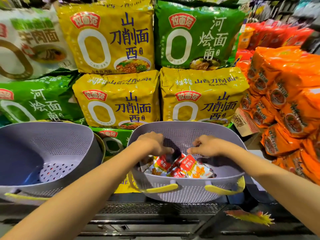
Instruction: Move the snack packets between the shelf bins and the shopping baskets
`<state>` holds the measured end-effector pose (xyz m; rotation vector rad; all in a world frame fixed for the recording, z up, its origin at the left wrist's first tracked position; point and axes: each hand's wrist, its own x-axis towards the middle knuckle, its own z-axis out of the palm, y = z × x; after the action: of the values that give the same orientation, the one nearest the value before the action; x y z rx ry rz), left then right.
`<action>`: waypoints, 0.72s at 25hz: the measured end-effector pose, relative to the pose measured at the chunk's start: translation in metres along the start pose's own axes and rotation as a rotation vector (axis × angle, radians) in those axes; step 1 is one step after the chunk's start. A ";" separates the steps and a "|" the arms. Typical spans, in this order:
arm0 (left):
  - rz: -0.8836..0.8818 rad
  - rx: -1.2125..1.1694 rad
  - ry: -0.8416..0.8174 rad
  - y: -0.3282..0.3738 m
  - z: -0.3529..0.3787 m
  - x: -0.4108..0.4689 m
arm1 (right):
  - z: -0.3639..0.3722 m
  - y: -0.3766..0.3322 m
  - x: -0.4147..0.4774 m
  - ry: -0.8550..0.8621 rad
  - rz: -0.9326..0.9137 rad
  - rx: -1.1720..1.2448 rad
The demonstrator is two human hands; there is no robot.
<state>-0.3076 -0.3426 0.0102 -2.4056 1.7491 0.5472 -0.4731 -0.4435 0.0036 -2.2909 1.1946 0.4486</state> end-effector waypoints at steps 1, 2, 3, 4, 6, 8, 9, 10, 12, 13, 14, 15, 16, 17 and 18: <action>0.029 -0.035 0.062 -0.003 -0.007 -0.009 | -0.003 -0.001 -0.008 0.062 -0.036 0.045; 0.061 -0.074 0.138 -0.005 -0.012 -0.018 | -0.005 -0.002 -0.018 0.150 -0.089 0.081; 0.091 -0.115 0.220 -0.008 -0.015 -0.028 | -0.005 -0.003 -0.027 0.243 -0.139 0.120; 0.112 -0.152 0.300 -0.009 -0.017 -0.040 | -0.005 -0.005 -0.038 0.341 -0.186 0.160; 0.131 -0.234 0.463 -0.010 -0.018 -0.064 | -0.002 -0.010 -0.061 0.545 -0.300 0.251; 0.160 -0.326 0.644 -0.008 -0.013 -0.092 | 0.006 -0.016 -0.087 0.718 -0.430 0.325; 0.175 -0.375 0.730 -0.007 -0.008 -0.107 | 0.012 -0.019 -0.100 0.782 -0.488 0.354; 0.185 -0.423 0.805 -0.004 -0.002 -0.123 | 0.020 -0.022 -0.112 0.832 -0.540 0.376; 0.180 -0.505 0.902 0.001 0.017 -0.151 | 0.038 -0.025 -0.134 0.883 -0.621 0.409; 0.168 -0.540 0.929 0.004 0.029 -0.163 | 0.048 -0.025 -0.144 0.894 -0.650 0.420; 0.153 -0.572 0.948 0.006 0.042 -0.173 | 0.058 -0.025 -0.153 0.899 -0.676 0.430; 0.136 -0.601 0.960 0.007 0.056 -0.182 | 0.069 -0.026 -0.161 0.893 -0.696 0.447; 0.119 -0.627 0.963 0.006 0.070 -0.189 | 0.080 -0.026 -0.167 0.865 -0.705 0.468; 0.097 -0.650 0.954 0.004 0.084 -0.195 | 0.093 -0.026 -0.171 0.822 -0.704 0.483; 0.068 -0.674 0.932 0.001 0.099 -0.200 | 0.106 -0.026 -0.173 0.767 -0.697 0.490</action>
<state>-0.3841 -0.1344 -0.0109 -3.4577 2.2153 -0.0568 -0.5537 -0.2557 0.0124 -2.2632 0.5900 -0.9373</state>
